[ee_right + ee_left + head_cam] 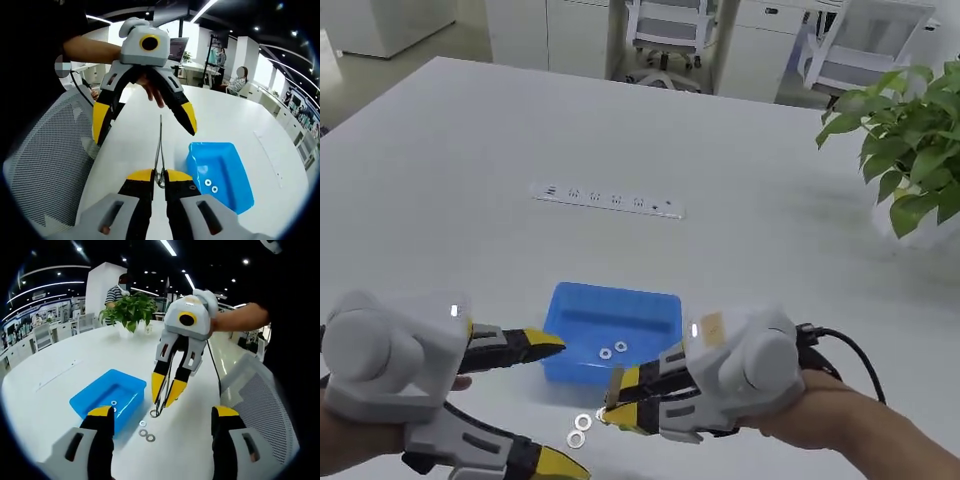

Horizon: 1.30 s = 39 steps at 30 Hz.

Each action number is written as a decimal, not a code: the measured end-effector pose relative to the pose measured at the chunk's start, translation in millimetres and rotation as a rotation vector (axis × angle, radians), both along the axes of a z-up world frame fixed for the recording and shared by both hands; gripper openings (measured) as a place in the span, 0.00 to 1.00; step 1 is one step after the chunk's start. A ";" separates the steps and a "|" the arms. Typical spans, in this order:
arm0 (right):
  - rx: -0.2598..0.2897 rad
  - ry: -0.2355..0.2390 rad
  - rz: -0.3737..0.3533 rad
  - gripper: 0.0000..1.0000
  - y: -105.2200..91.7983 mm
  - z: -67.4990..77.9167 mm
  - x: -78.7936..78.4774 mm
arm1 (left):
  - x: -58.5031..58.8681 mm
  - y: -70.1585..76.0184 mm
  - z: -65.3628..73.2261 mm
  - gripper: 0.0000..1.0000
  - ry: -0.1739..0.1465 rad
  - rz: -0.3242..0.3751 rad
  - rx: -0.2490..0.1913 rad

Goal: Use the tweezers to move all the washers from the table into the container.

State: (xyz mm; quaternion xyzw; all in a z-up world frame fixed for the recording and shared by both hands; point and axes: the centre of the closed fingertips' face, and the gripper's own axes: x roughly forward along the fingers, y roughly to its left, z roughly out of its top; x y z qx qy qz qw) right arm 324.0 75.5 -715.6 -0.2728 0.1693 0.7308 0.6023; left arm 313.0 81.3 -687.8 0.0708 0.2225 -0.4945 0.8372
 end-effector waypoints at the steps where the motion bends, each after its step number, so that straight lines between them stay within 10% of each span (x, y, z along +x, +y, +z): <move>1: 0.002 0.001 0.000 0.09 -0.1 2.0 1.0 | 0.8 0.9 0.4 0.88 -0.003 0.009 -0.002; 23: 0.049 -0.064 -0.023 0.09 -2.2 31.2 43.1 | 3.3 9.9 3.0 0.99 -0.017 0.066 -0.017; 39: 0.053 -0.109 -0.040 0.09 0.3 18.3 78.0 | 5.5 12.7 6.3 0.99 -0.019 0.072 -0.024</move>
